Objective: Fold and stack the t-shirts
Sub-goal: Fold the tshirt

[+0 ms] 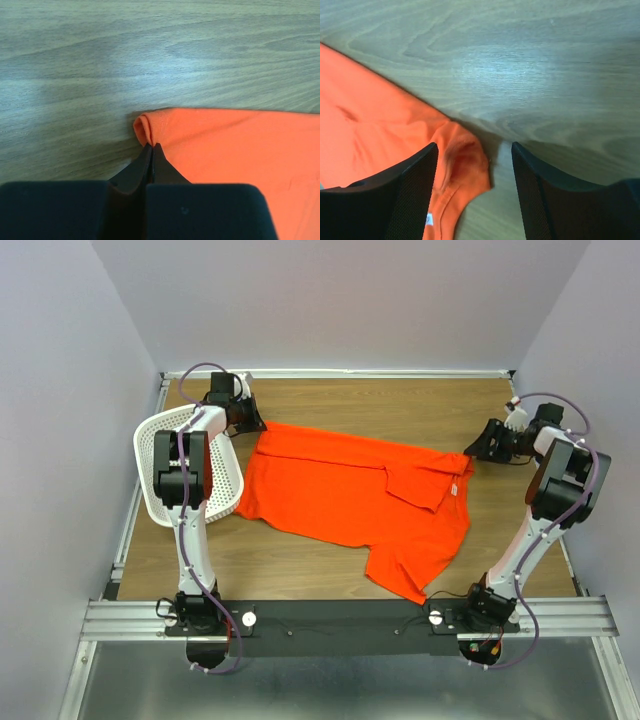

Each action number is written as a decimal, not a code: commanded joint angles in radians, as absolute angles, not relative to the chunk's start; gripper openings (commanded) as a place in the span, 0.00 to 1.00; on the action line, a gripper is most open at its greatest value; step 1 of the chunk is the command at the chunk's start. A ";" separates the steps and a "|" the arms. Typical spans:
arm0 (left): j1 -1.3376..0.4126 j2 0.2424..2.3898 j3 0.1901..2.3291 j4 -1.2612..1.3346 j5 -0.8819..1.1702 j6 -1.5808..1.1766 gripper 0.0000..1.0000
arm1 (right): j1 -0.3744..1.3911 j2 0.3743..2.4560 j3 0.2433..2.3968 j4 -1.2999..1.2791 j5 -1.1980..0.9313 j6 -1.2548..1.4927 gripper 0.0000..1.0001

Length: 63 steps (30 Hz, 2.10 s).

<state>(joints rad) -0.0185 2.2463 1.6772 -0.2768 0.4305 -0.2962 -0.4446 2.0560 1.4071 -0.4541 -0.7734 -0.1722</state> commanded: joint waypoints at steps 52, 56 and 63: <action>-0.008 2.237 1.870 -0.143 0.370 -0.473 0.43 | -0.307 2.492 2.338 -0.494 -0.534 0.132 0.64; -0.008 2.099 1.790 -0.092 0.312 -0.451 0.53 | -0.293 2.360 2.105 -0.466 -0.632 0.058 0.67; -0.012 1.756 1.463 0.033 0.227 -0.420 0.56 | -0.239 2.076 1.628 -0.365 -0.767 -0.104 0.68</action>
<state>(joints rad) -0.0143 1.9423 1.6241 -0.0975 0.3000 -0.4553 -0.2752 2.2108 1.7733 -0.4267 -0.6659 0.0040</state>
